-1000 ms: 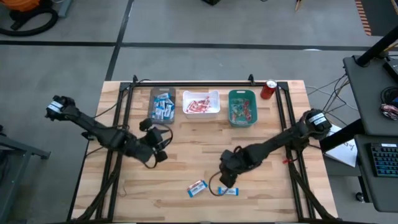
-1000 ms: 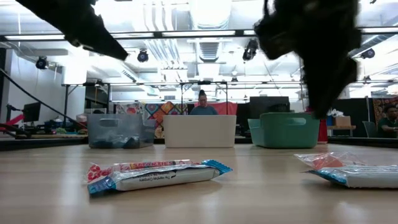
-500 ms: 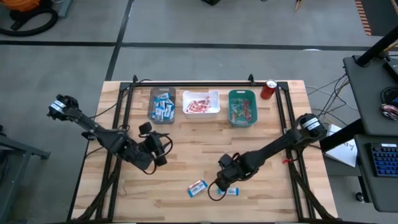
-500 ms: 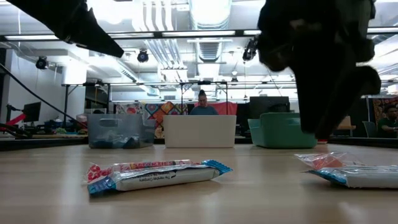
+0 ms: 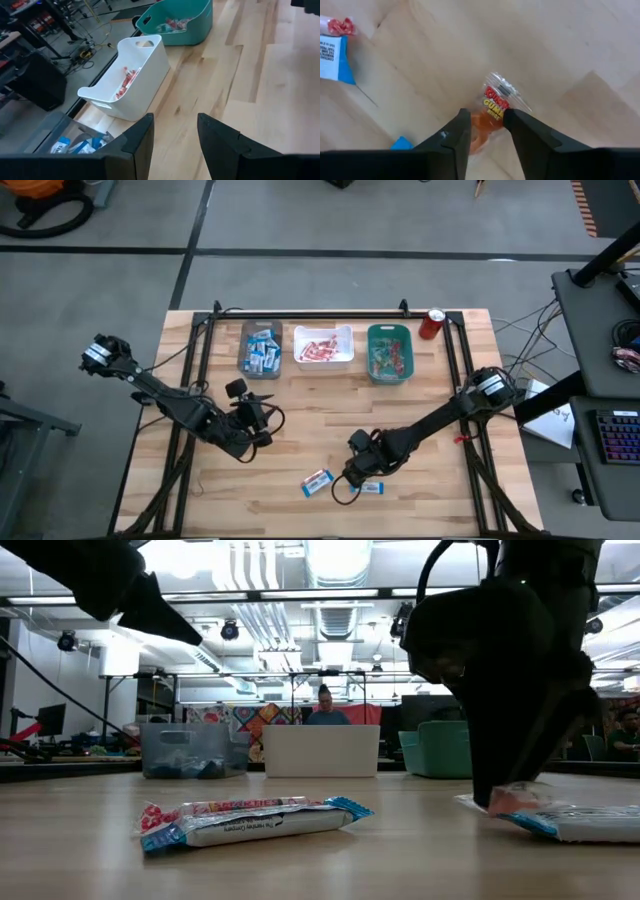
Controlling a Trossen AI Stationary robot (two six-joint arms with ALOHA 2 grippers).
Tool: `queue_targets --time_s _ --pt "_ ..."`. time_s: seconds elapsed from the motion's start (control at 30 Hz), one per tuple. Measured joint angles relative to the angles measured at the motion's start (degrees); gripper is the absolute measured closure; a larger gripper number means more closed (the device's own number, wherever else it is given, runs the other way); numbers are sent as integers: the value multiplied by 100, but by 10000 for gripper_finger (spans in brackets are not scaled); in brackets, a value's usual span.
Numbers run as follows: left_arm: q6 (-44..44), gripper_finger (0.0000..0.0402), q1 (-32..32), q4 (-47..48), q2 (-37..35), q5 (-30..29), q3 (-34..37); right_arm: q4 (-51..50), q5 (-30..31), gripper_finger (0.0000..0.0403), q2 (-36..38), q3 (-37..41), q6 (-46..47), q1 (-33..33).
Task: Sort candy
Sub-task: Put the transparent candy into the green bin
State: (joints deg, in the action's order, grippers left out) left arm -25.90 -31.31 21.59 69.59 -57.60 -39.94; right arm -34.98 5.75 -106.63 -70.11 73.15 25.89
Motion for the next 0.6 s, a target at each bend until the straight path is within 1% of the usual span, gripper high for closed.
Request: queue_targets --time_s 0.13,0.33,0.43,0.6 --pt "-17 267 0 -10 104 -84 -8 5 184 311 0 0 -183 -2" --pt "-41 267 0 -18 163 -103 -30 148 242 381 2 0 -530 -7" --pt "-82 267 0 -30 163 -103 -31 154 345 392 8 -14 -658 -22" --pt "-313 267 -19 -46 159 -34 -31 120 522 394 150 -92 -1183 -112"
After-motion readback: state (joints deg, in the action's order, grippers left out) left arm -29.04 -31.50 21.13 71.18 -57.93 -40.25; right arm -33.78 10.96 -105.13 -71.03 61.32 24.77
